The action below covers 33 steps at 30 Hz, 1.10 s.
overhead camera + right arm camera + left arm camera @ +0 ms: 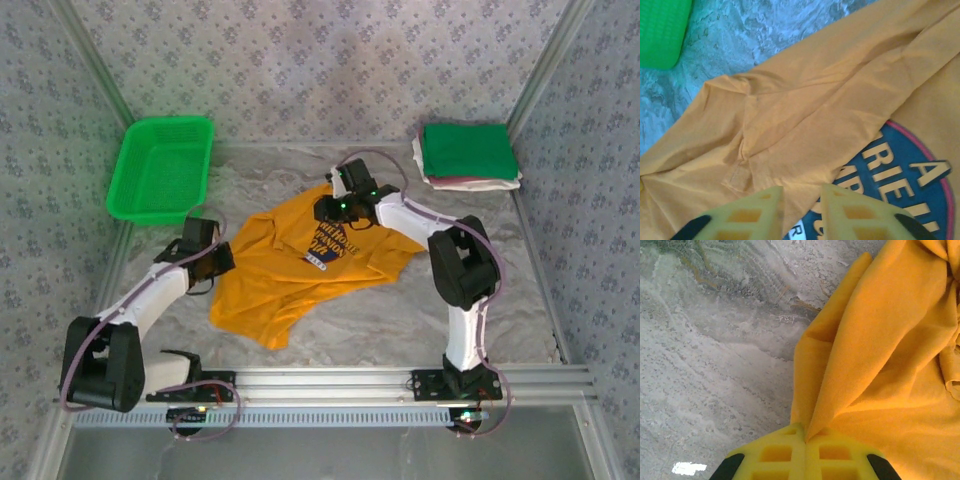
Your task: Fold and stack the t-shirts
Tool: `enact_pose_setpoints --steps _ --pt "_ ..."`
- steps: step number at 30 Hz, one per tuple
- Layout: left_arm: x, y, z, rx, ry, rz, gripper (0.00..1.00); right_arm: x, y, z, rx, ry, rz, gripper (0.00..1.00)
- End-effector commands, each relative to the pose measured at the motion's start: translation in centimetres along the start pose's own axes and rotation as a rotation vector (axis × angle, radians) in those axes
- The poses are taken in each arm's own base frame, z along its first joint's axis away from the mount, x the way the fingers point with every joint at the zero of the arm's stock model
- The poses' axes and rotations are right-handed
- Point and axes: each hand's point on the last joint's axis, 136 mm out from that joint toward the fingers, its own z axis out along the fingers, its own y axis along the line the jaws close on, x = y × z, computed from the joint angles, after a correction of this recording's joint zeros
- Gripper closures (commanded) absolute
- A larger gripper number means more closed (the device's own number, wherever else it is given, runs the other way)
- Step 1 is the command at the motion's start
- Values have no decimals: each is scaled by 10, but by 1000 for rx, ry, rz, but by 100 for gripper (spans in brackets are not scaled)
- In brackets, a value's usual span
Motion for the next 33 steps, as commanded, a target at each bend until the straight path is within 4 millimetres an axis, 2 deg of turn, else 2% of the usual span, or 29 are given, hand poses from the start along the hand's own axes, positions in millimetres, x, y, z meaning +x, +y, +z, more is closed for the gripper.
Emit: enact_pose_setpoints --steps 1,6,12,16,20,24,28,33 --pt "-3 2 4 -14 10 1 100 31 10 23 -11 121 -13 64" --pt "-1 1 8 -11 17 -16 100 54 13 45 16 181 -8 51" --pt "2 3 14 -21 32 -21 100 70 12 65 77 222 -35 46" --pt "5 5 16 -24 32 -24 100 76 8 75 128 235 -61 48" --pt "8 8 17 -32 37 -27 100 73 6 79 158 211 -68 68" --pt "7 12 15 -47 24 -29 100 64 6 72 179 179 -60 89" --pt "1 15 11 -57 -1 -28 100 47 8 51 147 130 -32 99" --pt "-10 15 9 -65 -11 -8 100 12 11 5 85 24 -10 100"
